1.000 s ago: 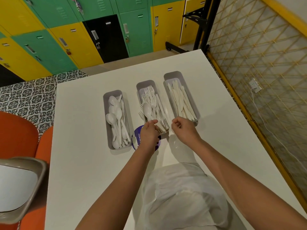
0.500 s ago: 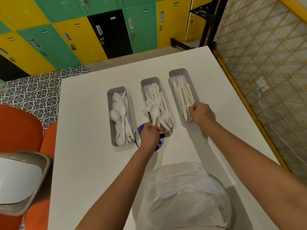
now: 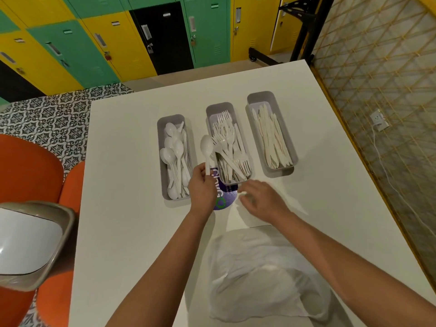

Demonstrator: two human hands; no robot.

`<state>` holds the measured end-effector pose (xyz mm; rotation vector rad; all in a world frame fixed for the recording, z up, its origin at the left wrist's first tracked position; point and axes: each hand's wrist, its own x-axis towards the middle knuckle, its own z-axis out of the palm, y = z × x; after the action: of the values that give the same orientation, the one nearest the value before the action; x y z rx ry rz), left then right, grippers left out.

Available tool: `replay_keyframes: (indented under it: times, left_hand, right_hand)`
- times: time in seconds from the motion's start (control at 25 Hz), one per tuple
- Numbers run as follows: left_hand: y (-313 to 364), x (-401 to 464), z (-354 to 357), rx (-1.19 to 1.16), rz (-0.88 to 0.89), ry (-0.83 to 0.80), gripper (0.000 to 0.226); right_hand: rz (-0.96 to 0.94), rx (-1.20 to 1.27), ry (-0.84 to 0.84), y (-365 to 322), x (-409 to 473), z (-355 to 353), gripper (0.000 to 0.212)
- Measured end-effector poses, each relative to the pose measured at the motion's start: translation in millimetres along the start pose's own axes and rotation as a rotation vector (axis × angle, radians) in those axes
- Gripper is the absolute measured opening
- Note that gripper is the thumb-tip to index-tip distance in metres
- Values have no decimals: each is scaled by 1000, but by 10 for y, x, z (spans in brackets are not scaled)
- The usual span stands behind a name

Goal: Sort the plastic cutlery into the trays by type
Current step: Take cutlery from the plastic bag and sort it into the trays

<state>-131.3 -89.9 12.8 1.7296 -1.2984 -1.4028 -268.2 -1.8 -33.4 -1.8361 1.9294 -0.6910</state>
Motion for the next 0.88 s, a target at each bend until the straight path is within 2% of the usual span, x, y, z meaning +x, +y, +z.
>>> replay_keyframes:
  times: [0.08, 0.24, 0.44, 0.64, 0.88]
  left_hand:
    - [-21, 59, -103, 33, 42, 60, 36]
    - [-92, 163, -375, 115, 86, 231, 38]
    - [-179, 322, -478, 61, -7, 335, 39]
    - [-196, 373, -492, 62, -7, 310, 38]
    - [-175, 44, -503, 94, 77, 184, 32]
  right_hand:
    - [-58, -92, -64, 86, -132, 170, 33]
    - [-33, -214, -174, 241, -227, 269, 39]
    - [9, -75, -189, 298, -215, 268, 41]
    - [42, -46, -207, 269, -240, 272, 50]
    - [120, -54, -275, 192, -291, 229, 43]
